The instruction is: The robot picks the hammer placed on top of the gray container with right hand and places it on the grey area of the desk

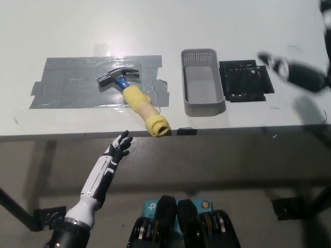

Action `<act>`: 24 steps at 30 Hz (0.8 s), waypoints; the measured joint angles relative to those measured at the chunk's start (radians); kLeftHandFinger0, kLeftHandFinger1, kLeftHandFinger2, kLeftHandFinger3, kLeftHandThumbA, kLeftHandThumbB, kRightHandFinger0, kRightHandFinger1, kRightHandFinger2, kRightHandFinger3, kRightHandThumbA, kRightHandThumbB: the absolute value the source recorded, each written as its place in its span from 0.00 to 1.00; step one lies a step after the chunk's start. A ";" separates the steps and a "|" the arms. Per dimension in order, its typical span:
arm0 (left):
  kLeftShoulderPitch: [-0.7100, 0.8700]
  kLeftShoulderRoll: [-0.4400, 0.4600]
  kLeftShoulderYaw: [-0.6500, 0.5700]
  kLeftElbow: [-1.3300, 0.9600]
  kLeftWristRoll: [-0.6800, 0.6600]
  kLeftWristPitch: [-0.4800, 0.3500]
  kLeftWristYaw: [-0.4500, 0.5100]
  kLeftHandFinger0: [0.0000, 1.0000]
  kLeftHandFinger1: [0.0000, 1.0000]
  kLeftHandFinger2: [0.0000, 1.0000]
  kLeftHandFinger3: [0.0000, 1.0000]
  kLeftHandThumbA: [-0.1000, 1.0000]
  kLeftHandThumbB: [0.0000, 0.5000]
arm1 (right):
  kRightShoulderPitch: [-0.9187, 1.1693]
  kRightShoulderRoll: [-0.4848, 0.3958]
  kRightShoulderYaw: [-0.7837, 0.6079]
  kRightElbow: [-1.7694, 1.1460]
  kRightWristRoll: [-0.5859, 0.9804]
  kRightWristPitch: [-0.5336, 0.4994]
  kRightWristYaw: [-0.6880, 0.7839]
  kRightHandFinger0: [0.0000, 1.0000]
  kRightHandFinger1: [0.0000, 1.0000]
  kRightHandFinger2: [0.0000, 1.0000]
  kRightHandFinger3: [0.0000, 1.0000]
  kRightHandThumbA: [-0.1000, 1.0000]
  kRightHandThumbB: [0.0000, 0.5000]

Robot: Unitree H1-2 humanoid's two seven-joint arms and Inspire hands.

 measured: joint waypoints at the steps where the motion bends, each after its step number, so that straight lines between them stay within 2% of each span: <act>1: 0.000 0.000 0.003 0.000 -0.001 0.000 0.000 1.00 1.00 1.00 1.00 1.00 0.21 | 0.072 0.002 -0.001 -0.061 0.003 -0.003 0.000 1.00 1.00 1.00 1.00 1.00 0.55; 2: 0.000 0.000 0.004 0.000 -0.002 0.000 0.000 1.00 1.00 1.00 1.00 1.00 0.21 | 0.100 0.004 -0.001 -0.081 0.004 -0.005 -0.001 1.00 1.00 1.00 1.00 1.00 0.56; 4: 0.001 0.001 0.017 -0.003 -0.009 0.000 0.000 1.00 1.00 1.00 1.00 1.00 0.21 | 0.231 0.027 -0.002 -0.142 0.009 -0.030 -0.009 1.00 1.00 1.00 1.00 1.00 0.44; 5: 0.003 0.002 0.021 -0.004 -0.011 0.000 0.000 1.00 1.00 1.00 1.00 1.00 0.21 | 0.282 0.046 0.000 -0.136 0.010 -0.047 -0.014 1.00 1.00 1.00 1.00 0.99 0.42; 9: 0.016 0.004 0.028 -0.010 -0.015 -0.002 0.000 1.00 1.00 1.00 1.00 1.00 0.22 | 0.389 0.108 0.003 -0.007 0.012 -0.089 -0.039 1.00 1.00 1.00 1.00 0.94 0.25; 11: 0.042 0.001 0.028 -0.015 -0.016 -0.004 0.000 1.00 1.00 1.00 1.00 1.00 0.22 | 0.416 0.132 0.006 0.124 0.012 -0.123 -0.053 1.00 1.00 1.00 1.00 0.95 0.27; 13: 0.062 0.001 0.028 -0.015 -0.017 -0.005 -0.001 1.00 1.00 1.00 1.00 1.00 0.20 | 0.415 0.140 0.008 0.201 0.013 -0.140 -0.059 1.00 1.00 1.00 1.00 1.00 0.32; 18: 0.105 0.001 0.037 -0.029 -0.018 -0.005 0.000 1.00 1.00 1.00 1.00 1.00 0.17 | 0.411 0.156 0.023 0.308 0.007 -0.163 -0.064 1.00 1.00 1.00 1.00 0.95 0.26; 21: 0.118 0.001 0.046 -0.039 -0.019 -0.004 0.000 1.00 1.00 1.00 1.00 1.00 0.16 | 0.408 0.160 0.035 0.353 0.005 -0.168 -0.064 1.00 1.00 1.00 1.00 0.95 0.32; 24: 0.132 0.001 0.050 -0.045 -0.019 -0.004 0.000 1.00 1.00 1.00 1.00 1.00 0.15 | 0.409 0.158 0.041 0.385 0.005 -0.168 -0.064 1.00 1.00 1.00 1.00 0.94 0.30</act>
